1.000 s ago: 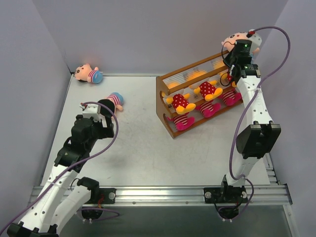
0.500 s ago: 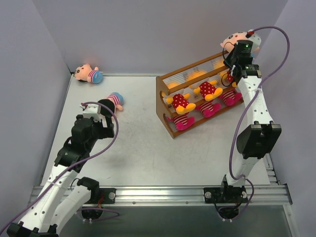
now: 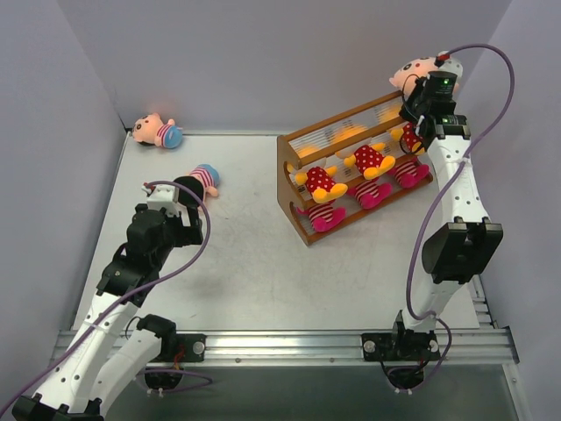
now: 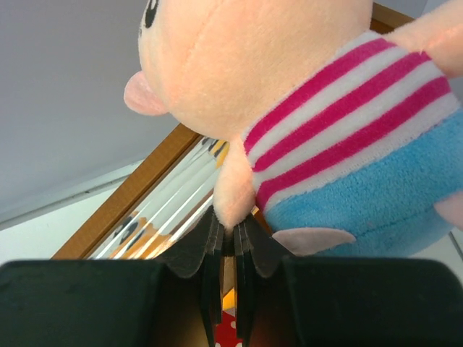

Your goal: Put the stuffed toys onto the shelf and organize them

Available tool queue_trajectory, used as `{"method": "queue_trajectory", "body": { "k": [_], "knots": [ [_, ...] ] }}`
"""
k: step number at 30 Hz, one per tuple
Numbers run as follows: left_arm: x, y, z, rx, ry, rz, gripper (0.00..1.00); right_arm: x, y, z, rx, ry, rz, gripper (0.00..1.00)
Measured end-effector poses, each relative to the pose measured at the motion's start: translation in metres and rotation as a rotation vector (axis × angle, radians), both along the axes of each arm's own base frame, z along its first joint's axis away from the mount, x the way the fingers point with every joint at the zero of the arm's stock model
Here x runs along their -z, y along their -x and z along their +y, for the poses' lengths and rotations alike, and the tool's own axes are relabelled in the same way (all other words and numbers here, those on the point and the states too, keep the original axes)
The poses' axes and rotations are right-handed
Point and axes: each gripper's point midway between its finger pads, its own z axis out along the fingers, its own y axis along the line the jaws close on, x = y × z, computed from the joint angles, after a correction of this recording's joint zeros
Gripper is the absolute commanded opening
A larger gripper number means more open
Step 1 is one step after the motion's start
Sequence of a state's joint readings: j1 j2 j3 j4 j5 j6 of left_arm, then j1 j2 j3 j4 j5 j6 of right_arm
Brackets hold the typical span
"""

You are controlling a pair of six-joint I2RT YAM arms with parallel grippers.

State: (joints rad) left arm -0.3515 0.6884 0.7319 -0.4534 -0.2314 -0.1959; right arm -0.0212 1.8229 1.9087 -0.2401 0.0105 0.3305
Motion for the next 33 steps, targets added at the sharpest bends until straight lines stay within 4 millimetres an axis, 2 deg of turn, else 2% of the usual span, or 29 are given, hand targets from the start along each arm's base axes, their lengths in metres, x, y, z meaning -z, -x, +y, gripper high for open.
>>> {"method": "queue_trajectory", "body": {
  "k": [10, 25, 33],
  "knots": [
    [-0.0001, 0.0000, -0.0001, 0.000, 0.000, 0.000, 0.95, 0.0059, 0.0036, -0.0083, -0.044, 0.043, 0.028, 0.00],
    [-0.0001, 0.0000, -0.0001, 0.000, 0.000, 0.000, 0.95, 0.0066, 0.0037, -0.0082, -0.061, 0.044, 0.030, 0.00],
    [-0.0001, 0.0000, -0.0001, 0.000, 0.000, 0.000, 0.95, 0.0066, 0.0037, -0.0085, -0.060, 0.045, 0.030, 0.09]
  ]
}}
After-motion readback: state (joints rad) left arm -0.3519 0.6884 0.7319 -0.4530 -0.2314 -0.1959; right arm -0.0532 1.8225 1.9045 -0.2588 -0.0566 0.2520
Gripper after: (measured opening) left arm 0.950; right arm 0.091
